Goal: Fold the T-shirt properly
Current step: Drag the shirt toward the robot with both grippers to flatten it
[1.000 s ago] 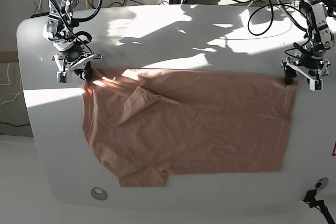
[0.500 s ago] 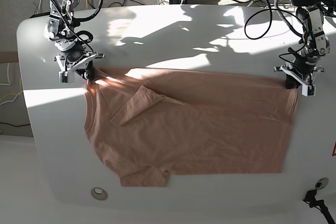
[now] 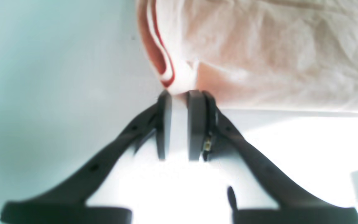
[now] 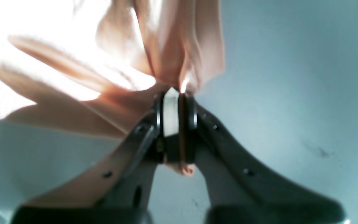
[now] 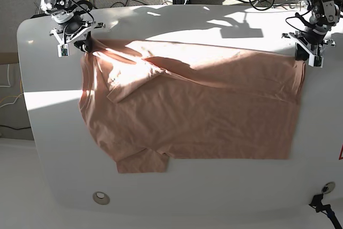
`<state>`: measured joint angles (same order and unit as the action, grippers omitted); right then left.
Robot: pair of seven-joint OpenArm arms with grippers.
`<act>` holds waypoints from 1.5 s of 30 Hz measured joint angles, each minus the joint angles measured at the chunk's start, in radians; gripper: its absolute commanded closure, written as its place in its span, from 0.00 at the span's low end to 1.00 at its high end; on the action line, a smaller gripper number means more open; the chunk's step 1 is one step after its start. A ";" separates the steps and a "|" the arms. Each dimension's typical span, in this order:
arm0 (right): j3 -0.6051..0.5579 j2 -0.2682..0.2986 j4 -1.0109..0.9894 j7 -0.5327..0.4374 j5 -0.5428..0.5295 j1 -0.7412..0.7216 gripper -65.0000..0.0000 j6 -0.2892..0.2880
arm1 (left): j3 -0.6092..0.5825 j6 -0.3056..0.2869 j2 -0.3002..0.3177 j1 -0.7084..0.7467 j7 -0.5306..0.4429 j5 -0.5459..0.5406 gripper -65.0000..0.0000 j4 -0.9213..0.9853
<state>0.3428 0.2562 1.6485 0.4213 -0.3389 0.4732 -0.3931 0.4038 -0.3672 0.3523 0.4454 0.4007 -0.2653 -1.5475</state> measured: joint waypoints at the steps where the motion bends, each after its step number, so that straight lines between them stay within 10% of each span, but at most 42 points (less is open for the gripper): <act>1: 0.006 0.005 0.016 0.003 0.003 0.026 1.00 0.000 | 0.012 0.003 -0.002 0.035 -0.001 -0.003 0.89 -0.028; 11: 0.019 0.023 0.138 0.019 0.010 0.207 1.00 0.002 | 0.147 -0.001 -0.047 0.238 0.002 -0.001 0.84 -0.198; 16: 0.019 0.020 0.138 0.020 0.010 0.202 1.00 0.003 | 0.178 0.000 -0.052 0.151 0.005 -0.004 0.21 -0.205; 18: 0.018 0.018 0.138 0.020 0.010 0.192 1.00 0.003 | 0.175 -0.003 -0.050 0.092 0.060 -0.029 0.15 -0.205; 25: 0.016 0.018 0.137 0.028 0.018 0.176 1.00 0.003 | 0.156 -0.106 -0.051 -0.114 0.229 -0.055 0.21 -0.147; 36: 0.016 -0.004 0.136 0.028 0.018 0.157 1.00 0.006 | 0.052 -0.102 -0.052 -0.187 0.232 0.002 0.25 0.048; 43: 0.016 -0.005 0.136 0.028 0.017 0.158 1.00 -0.001 | 0.052 -0.106 -0.056 -0.187 0.223 0.035 0.91 0.047; 45: 0.016 -0.005 0.136 0.028 0.017 0.156 1.00 -0.001 | 0.052 -0.106 -0.055 -0.187 0.223 0.037 0.96 0.047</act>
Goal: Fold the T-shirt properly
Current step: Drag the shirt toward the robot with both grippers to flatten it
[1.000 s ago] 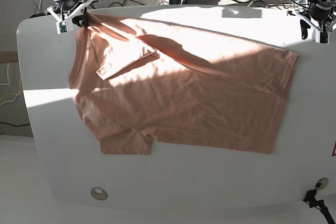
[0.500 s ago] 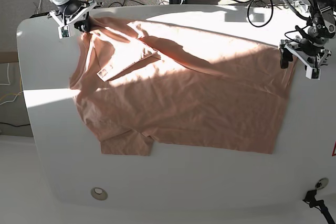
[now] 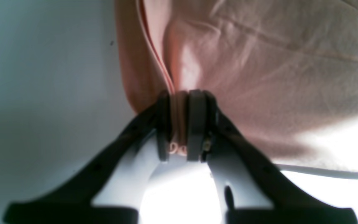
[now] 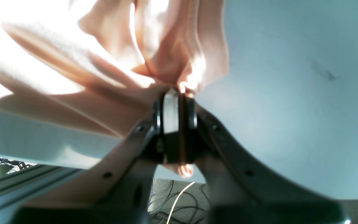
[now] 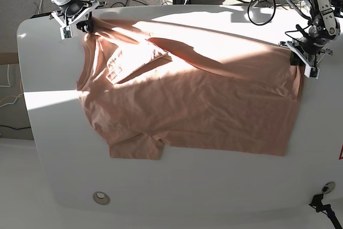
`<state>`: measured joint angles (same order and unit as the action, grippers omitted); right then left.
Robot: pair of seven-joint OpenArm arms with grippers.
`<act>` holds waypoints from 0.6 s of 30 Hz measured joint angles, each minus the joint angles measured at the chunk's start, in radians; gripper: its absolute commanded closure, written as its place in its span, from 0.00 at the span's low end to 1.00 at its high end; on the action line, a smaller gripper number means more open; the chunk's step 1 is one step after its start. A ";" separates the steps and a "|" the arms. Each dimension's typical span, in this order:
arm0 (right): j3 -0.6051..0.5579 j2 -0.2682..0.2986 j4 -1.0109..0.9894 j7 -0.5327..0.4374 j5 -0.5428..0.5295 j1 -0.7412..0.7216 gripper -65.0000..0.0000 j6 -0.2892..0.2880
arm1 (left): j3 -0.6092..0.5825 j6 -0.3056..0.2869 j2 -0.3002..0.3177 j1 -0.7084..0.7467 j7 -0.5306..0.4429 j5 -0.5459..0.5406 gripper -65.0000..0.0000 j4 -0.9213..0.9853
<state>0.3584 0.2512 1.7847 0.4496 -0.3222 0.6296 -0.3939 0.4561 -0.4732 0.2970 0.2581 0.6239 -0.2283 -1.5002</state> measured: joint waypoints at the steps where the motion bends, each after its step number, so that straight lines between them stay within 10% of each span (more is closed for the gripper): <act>1: 0.000 0.000 0.000 0.000 -0.001 0.000 1.00 0.000 | 0.000 0.000 0.000 0.001 0.000 0.000 0.96 0.000; 18: 0.002 0.032 0.000 -0.008 -0.008 0.053 1.00 -0.008 | 0.095 0.000 -0.042 0.288 -0.049 -0.028 0.96 -0.141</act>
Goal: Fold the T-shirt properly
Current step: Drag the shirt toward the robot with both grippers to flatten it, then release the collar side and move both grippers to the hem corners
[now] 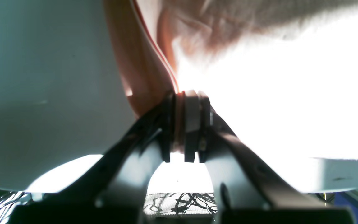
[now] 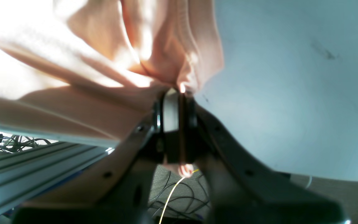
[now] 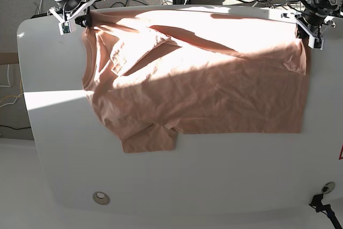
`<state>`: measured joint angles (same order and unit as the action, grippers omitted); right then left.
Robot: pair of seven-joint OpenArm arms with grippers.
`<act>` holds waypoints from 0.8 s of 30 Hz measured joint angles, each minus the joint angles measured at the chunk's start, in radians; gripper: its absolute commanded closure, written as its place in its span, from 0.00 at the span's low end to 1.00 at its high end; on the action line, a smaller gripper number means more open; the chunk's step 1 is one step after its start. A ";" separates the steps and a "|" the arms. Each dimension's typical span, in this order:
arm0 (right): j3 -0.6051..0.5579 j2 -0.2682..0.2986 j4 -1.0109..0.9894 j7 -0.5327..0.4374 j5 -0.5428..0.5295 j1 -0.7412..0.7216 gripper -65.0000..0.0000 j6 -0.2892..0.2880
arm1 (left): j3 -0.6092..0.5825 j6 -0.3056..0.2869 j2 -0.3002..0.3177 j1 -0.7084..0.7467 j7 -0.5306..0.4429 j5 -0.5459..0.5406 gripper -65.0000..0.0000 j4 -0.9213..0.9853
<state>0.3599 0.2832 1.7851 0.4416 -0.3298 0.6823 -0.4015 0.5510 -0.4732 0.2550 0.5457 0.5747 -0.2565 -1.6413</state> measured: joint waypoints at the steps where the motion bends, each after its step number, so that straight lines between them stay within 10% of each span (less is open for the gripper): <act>1: 0.000 0.002 0.000 -0.004 0.000 0.003 1.00 0.000 | 0.006 0.000 0.000 0.009 0.001 0.000 0.96 -0.005; 7: 0.000 0.014 0.000 0.000 -0.007 0.005 1.00 -0.001 | 0.017 -0.004 0.000 0.028 0.001 -0.003 0.88 -0.012; 12: 0.000 0.016 0.001 0.000 -0.006 0.005 1.00 0.001 | 0.023 0.013 0.002 0.048 0.004 0.001 0.34 -0.018; 15: 0.000 0.019 0.001 0.000 -0.006 0.006 0.82 0.005 | 0.028 0.018 0.010 0.053 0.034 -0.002 0.07 -0.031; 24: 0.042 0.016 0.151 0.013 0.011 -0.025 0.49 0.011 | 0.094 -0.098 0.000 -0.001 0.123 0.055 0.03 -0.206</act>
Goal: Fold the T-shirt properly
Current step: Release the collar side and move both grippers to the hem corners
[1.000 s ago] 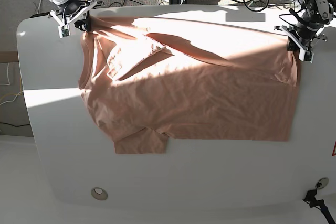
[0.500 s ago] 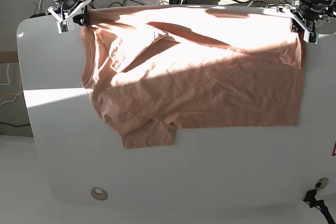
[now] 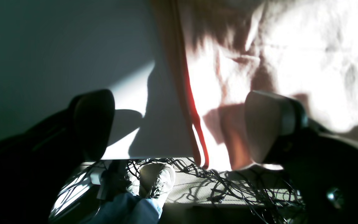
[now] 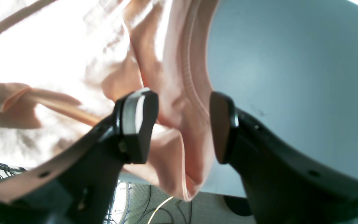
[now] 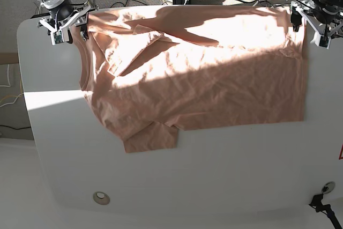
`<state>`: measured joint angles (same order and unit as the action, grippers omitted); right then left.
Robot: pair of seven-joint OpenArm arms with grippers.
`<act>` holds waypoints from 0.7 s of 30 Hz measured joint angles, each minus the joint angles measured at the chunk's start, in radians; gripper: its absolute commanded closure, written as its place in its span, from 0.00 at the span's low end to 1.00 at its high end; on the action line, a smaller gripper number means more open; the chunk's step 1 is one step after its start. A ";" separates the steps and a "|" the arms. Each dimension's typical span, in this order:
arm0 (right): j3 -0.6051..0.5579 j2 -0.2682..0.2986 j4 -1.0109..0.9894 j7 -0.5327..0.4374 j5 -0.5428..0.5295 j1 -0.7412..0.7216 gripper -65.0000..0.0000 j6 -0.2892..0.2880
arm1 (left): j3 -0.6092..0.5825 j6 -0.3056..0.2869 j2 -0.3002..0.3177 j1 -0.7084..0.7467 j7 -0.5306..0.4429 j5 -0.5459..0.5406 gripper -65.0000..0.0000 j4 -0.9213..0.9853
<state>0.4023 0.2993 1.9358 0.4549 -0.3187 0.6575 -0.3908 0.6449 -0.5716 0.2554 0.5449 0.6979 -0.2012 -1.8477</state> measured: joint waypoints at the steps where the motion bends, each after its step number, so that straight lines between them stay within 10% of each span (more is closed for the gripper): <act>1: 0.000 0.000 0.005 0.005 0.001 -0.013 0.49 0.000 | 0.002 -0.001 -0.001 -0.040 -0.006 -0.002 0.03 -0.006; 21: -0.153 -0.019 -0.226 0.182 0.000 -0.613 0.49 0.000 | -0.097 -0.008 0.052 -0.793 -0.022 0.158 0.03 0.584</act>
<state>0.2489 0.2798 1.7100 0.6369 -0.3183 0.0448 -0.3908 0.5476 -0.5793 0.3073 -0.2481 0.6762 -0.0433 -1.2636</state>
